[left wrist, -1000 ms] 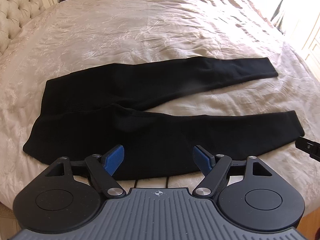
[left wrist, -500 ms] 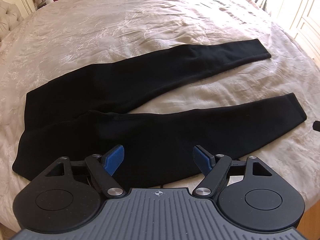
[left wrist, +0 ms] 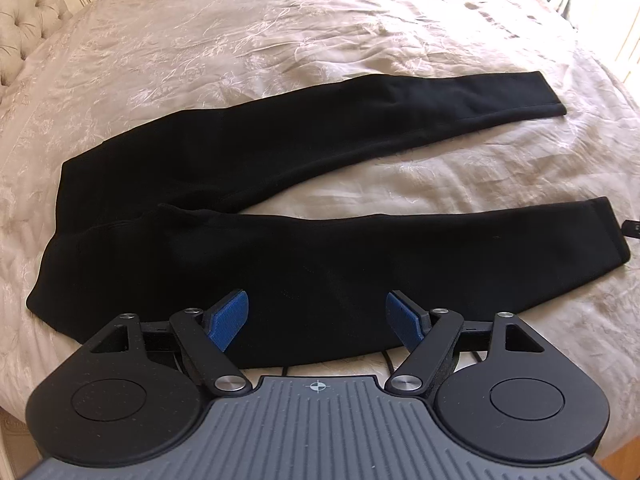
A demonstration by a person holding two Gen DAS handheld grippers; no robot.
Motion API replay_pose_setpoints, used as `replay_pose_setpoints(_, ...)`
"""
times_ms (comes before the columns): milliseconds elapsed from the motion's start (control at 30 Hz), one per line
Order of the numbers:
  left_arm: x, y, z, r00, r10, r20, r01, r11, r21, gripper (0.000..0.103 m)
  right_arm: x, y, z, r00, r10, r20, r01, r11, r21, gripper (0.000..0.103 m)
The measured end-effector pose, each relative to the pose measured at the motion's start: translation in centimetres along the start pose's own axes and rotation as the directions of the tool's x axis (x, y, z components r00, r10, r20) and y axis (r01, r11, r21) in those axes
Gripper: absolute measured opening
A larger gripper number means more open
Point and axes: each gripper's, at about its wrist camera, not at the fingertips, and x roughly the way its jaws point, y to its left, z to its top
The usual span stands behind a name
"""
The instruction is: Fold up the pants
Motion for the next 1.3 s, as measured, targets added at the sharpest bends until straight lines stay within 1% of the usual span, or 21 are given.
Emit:
replay_pose_setpoints(233, 0.2, -0.9, -0.2, 0.999, 0.031, -0.03, -0.032, 0.999, -0.036, 0.075, 4.3, -1.9, 0.6, 0.993, 0.07, -0.098, -0.075, 0.996, -0.045, 0.045)
replay_pose_setpoints(333, 0.3, -1.0, 0.0, 0.999, 0.044, -0.033, -0.045, 0.998, -0.044, 0.075, 5.2, -2.1, 0.6, 0.982, 0.123, -0.144, -0.131, 0.99, -0.044, 0.045)
replay_pose_setpoints(400, 0.3, -1.2, 0.2, 0.998, 0.048, -0.032, -0.049, 0.998, -0.043, 0.075, 5.7, -2.1, 0.5, 0.97, 0.172, -0.169, -0.181, 0.983, -0.037, 0.046)
replay_pose_setpoints(467, 0.5, -1.4, 0.4, 0.998, 0.046, -0.033, -0.048, 0.998, -0.039, 0.075, 5.6, -1.6, 0.3, 0.976, 0.143, -0.165, -0.156, 0.985, -0.067, 0.034)
replay_pose_setpoints(500, 0.7, -1.6, 0.5, 0.998, 0.044, -0.034, -0.045, 0.998, -0.034, 0.075, 5.5, -1.3, 0.2, 0.977, 0.135, -0.166, -0.15, 0.985, -0.084, 0.005)
replay_pose_setpoints(533, 0.8, -1.8, 0.5, 0.999, 0.04, -0.036, -0.041, 0.999, -0.027, 0.075, 5.4, -1.2, 0.0, 0.976, 0.135, -0.172, -0.152, 0.984, -0.091, 0.003)
replay_pose_setpoints(600, 0.9, -2.3, 0.7, 0.999, 0.031, -0.035, -0.031, 0.999, -0.009, 0.075, 4.4, -1.0, -0.5, 0.979, 0.134, -0.154, -0.15, 0.984, -0.097, 0.003)
replay_pose_setpoints(700, 1.0, -2.9, 0.7, 1.0, 0.012, -0.028, -0.012, 1.0, 0.016, 0.075, 2.5, -1.5, -1.6, 0.992, 0.058, -0.111, -0.076, 0.982, -0.171, 0.003)
replay_pose_setpoints(733, 1.0, -3.1, 0.7, 1.0, 0.008, -0.026, -0.007, 1.0, 0.024, 0.075, 2.2, -2.0, -2.0, 0.994, 0.033, -0.108, -0.051, 0.983, -0.176, 0.003)
replay_pose_setpoints(833, 1.1, -3.2, 0.7, 1.0, 0.002, -0.029, -0.001, 0.999, 0.035, 0.075, 2.9, -3.6, -2.9, 0.989, -0.003, -0.148, -0.02, 0.989, -0.15, 0.003)
replay_pose_setpoints(867, 1.1, -3.1, 0.7, 1.0, 0.003, -0.028, -0.002, 1.0, 0.031, 0.075, 3.0, -3.8, -2.9, 0.988, 0.006, -0.154, -0.027, 0.99, -0.139, 0.003)
replay_pose_setpoints(900, 1.1, -3.0, 0.8, 1.0, 0.005, -0.027, -0.004, 1.0, 0.027, 0.075, 3.0, -3.9, -2.8, 0.988, 0.021, -0.154, -0.041, 0.991, -0.129, 0.006)
replay_pose_setpoints(933, 1.2, -2.7, 0.9, 1.0, 0.007, -0.027, -0.006, 1.0, 0.019, 0.075, 2.7, -4.0, -2.5, 0.989, 0.024, -0.145, -0.041, 0.992, -0.119, 0.015)
replay_pose_setpoints(1000, 1.4, -2.1, 1.1, 0.999, 0.014, -0.03, -0.014, 1.0, -0.001, 0.075, 1.8, -4.2, -1.6, 0.995, 0.029, -0.093, -0.036, 0.996, -0.076, 0.021)
replay_pose_setpoints(1033, 1.4, -1.8, 1.2, 0.999, 0.017, -0.032, -0.018, 1.0, -0.01, 0.075, 1.3, -4.3, -1.0, 0.997, 0.044, -0.068, -0.047, 0.998, -0.05, 0.023)
replay_pose_setpoints(1100, 1.6, -1.3, 1.4, 0.999, 0.027, -0.034, -0.027, 0.999, -0.027, 0.075, 0.5, -4.2, 0.3, 0.997, 0.076, -0.024, -0.077, 0.997, -0.014, 0.025)
replay_pose_setpoints(1167, 1.8, -0.9, 1.7, 0.999, 0.036, -0.035, -0.037, 0.998, -0.042, 0.075, 0.5, -3.3, 1.9, 0.993, 0.117, 0.002, -0.117, 0.993, -0.006, 0.027)
replay_pose_setpoints(1300, 2.2, -0.1, 2.5, 0.998, 0.06, -0.03, -0.062, 0.996, -0.069, 0.075, 1.9, -0.6, 5.2, 0.981, 0.195, 0.006, -0.195, 0.981, -0.012, 0.027)
